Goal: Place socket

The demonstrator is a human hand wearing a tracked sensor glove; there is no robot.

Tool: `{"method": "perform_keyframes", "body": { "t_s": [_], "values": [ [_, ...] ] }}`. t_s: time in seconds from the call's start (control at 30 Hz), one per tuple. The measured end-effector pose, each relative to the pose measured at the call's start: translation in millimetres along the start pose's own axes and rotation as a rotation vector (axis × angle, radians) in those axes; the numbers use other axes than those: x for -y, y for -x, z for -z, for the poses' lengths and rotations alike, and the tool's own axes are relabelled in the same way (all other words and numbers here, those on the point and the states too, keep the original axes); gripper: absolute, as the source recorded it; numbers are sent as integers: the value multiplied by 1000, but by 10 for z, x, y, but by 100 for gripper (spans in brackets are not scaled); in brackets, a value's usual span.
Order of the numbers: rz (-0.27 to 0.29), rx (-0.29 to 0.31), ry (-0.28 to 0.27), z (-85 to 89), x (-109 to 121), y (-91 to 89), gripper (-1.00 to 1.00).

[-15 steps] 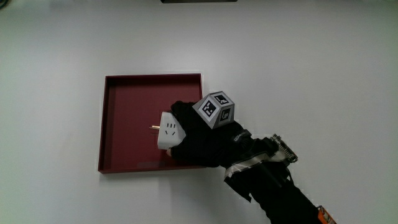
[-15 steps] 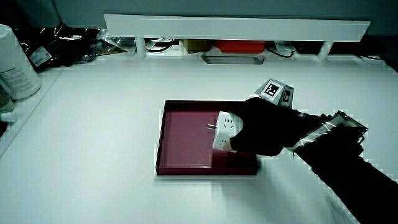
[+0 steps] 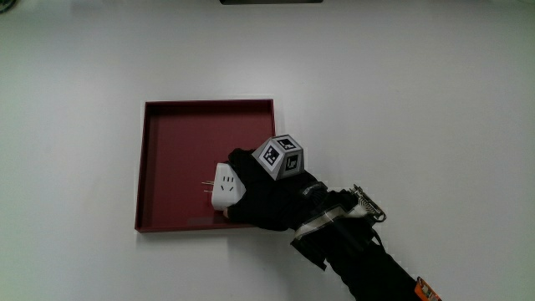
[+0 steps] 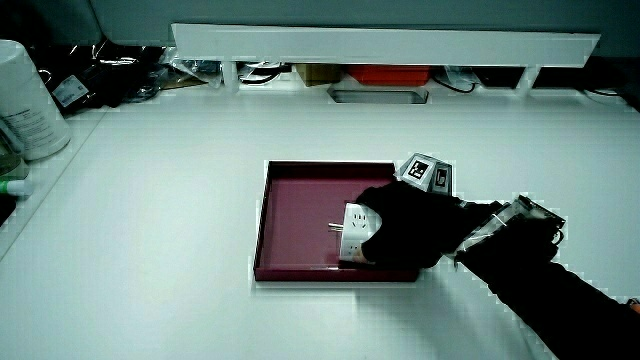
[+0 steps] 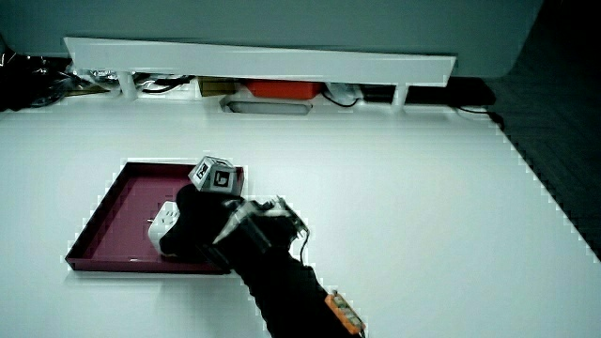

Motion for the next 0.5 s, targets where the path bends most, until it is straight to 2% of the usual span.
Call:
{"method": "perform_keyframes", "body": {
  "t_s": [0.13, 0.37, 0.4, 0.43, 0.47, 0.5],
  "values": [
    [15, -5, 27, -5, -22, 0, 0],
    [26, -35, 42, 15, -26, -65, -23],
    [34, -22, 22, 10, -21, -66, -27],
    [30, -39, 38, 24, -28, -89, -30],
    [27, -42, 21, 9, -14, -82, -33],
    [25, -49, 28, 15, -16, -85, -37]
  ]
}}
